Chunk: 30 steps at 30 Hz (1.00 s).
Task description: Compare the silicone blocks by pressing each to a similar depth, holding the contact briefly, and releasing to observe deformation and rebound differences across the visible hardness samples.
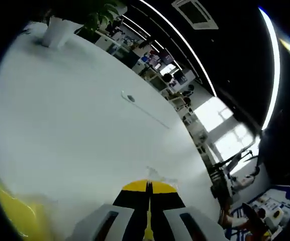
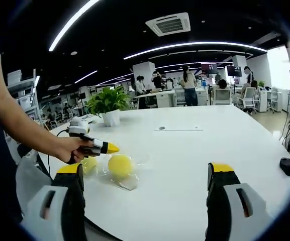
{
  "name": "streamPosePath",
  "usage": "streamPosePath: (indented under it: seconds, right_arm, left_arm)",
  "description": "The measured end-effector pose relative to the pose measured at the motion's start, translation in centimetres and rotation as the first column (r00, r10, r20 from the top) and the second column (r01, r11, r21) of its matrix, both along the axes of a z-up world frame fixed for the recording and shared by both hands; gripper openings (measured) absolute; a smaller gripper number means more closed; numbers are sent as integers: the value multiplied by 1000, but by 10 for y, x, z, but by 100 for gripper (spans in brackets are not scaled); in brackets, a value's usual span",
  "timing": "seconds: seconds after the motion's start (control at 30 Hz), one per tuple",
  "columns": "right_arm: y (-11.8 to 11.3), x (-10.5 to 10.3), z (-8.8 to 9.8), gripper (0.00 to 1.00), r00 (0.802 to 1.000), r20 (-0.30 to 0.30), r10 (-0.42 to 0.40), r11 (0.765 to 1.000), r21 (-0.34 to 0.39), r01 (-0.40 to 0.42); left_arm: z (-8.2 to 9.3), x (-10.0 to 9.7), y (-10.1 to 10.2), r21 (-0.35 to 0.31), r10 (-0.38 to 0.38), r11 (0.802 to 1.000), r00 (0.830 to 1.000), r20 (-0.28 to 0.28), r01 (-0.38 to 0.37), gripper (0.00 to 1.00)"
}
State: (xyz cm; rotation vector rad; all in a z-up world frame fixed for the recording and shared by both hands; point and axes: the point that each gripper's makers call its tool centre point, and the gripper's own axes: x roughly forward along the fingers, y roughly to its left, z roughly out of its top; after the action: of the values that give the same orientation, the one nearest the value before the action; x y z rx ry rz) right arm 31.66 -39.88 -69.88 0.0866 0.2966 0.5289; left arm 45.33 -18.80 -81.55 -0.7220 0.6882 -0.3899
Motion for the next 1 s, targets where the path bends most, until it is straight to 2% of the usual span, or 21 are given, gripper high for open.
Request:
streamPosePath:
  seconds: [0.07, 0.1, 0.2, 0.27, 0.33, 0.43, 0.53, 0.63, 0.67, 0.7, 0.73, 0.77, 0.8, 0.83, 0.9, 0.93, 0.97, 1.0]
  right_arm:
    - [0, -1, 0, 96, 1000, -5, -1, 1000, -1, 1]
    - [0, -1, 1, 96, 1000, -6, -1, 1000, -2, 1]
    - [-2, -1, 2, 96, 1000, -10, 1, 1000, -8, -1]
    - [-3, 0, 1, 96, 1000, -15, 4, 1000, -13, -4]
    - [-4, 1, 1, 96, 1000, -19, 2, 1000, -14, -2]
    - [-4, 2, 1, 96, 1000, -19, -2, 1000, -15, 2]
    - [0, 1, 0, 96, 1000, -24, 0, 1000, -19, -1]
    - [0, -1, 2, 96, 1000, -19, -7, 1000, -9, 6]
    - [0, -1, 2, 96, 1000, -17, -14, 1000, 1, 14]
    - [0, -1, 1, 96, 1000, -21, -18, 1000, 9, 18]
    - [1, -2, 0, 96, 1000, -23, -17, 1000, 16, 18]
    - [2, -2, -1, 96, 1000, -26, -14, 1000, 24, 15]
    - [4, -2, -2, 96, 1000, -25, -11, 1000, 22, 12]
    - [5, -1, -3, 96, 1000, -27, -7, 1000, 14, 7]
    - [7, 2, -5, 96, 999, -34, -3, 1000, 4, 3]
    - [9, 4, -4, 96, 1000, -30, 2, 1000, -3, -2]
    - [10, 6, -3, 96, 1000, -18, 7, 1000, -25, -7]
    - [12, 8, -3, 96, 1000, -13, 10, 999, -45, -11]
  left_arm:
    - [-9, 1, 5, -8, 35, 999, 998, -44, -36, 0]
    - [-12, 1, 5, -7, 33, 999, 998, -47, -34, 0]
    - [-23, 2, 8, 51, 18, 999, 998, -56, -15, 0]
    - [-28, 2, 10, 65, 21, 998, 997, -69, -16, 0]
    - [-40, -1, 17, 141, 8, 990, 996, -86, 5, 0]
    - [-40, 0, 16, 131, 12, 991, 997, -82, -2, 0]
    - [-44, 3, 17, 228, -36, 973, 998, -45, 46, 1]
    - [-42, 2, 17, 229, -20, 973, 999, -49, 30, 4]
    - [-42, 5, 27, 320, -1, 947, 1000, -26, 10, 11]
    - [-38, 9, 32, 377, -15, 926, 1000, 14, 9, 21]
    - [-16, 19, 25, 363, -43, 932, 991, 129, -7, 30]
    - [-11, 19, 24, 366, -57, 931, 988, 146, 0, 41]
    - [8, 23, 21, 394, -107, 919, 969, 222, 11, 57]
    - [21, 25, 19, 387, -125, 922, 955, 268, 12, 70]
    - [49, 23, 14, 390, -196, 920, 916, 349, 48, 97]
    - [60, 16, 12, 420, -272, 902, 883, 383, 95, 99]
    - [65, 7, 10, 426, -329, 892, 861, 388, 150, 97]
    - [73, -1, 10, 435, -376, 881, 834, 404, 187, 100]
